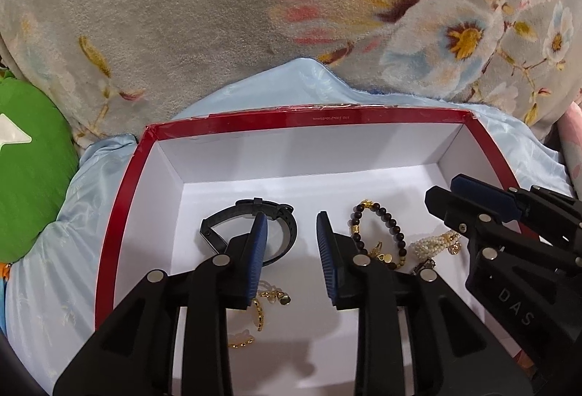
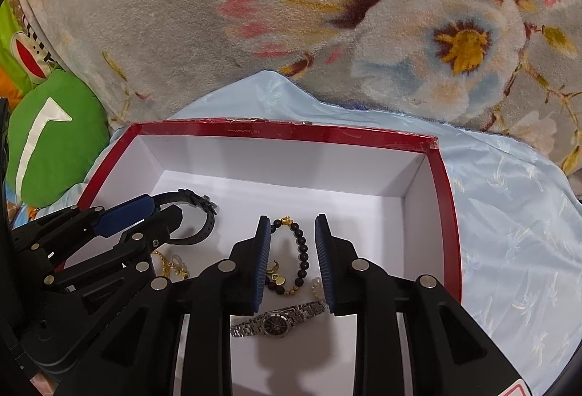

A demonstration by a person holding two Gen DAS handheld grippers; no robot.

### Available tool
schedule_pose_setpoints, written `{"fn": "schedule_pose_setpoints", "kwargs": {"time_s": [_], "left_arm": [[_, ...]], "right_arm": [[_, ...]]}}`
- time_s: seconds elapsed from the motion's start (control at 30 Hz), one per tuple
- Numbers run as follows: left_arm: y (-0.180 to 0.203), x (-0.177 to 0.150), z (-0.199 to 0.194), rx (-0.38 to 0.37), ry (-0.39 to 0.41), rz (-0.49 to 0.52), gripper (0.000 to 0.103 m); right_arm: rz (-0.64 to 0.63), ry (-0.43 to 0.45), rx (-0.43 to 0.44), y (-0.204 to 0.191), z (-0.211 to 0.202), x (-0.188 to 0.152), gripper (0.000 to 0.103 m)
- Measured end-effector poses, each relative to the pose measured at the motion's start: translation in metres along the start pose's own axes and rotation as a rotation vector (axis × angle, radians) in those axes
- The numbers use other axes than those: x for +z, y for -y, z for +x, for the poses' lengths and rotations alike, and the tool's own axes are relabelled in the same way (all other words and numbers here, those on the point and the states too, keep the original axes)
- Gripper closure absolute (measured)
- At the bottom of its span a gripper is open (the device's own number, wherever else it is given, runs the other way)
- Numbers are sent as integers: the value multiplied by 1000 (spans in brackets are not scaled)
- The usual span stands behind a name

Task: Organize jewelry
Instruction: 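Open both tools to release the earrings in the box, then move the right tool to the last gold hoop earring on the bedspread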

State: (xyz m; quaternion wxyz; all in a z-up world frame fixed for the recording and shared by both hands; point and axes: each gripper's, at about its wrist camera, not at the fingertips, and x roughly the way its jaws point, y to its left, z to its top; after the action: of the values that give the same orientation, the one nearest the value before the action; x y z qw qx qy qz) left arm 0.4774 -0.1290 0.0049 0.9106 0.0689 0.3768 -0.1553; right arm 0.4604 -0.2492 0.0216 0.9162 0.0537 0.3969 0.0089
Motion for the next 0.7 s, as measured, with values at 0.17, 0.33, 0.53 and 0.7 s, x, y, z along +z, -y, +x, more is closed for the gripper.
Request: {"fn": "schedule_pose_setpoints", "kwargs": {"time_s": [0.17, 0.33, 0.53, 0.7], "left_arm": [[1, 0, 0, 11, -1, 5, 76], [0, -3, -5, 64, 19, -4, 75], [-5, -28, -55, 163, 89, -32, 42], [-6, -66, -125, 164, 121, 3, 42]], "right_arm": [[3, -1, -10, 1, 0, 0, 74], [6, 36, -29, 2, -8, -2, 64], [-39, 115, -78, -2, -49, -37, 55], [-52, 134, -65, -6, -112, -95, 49]]}}
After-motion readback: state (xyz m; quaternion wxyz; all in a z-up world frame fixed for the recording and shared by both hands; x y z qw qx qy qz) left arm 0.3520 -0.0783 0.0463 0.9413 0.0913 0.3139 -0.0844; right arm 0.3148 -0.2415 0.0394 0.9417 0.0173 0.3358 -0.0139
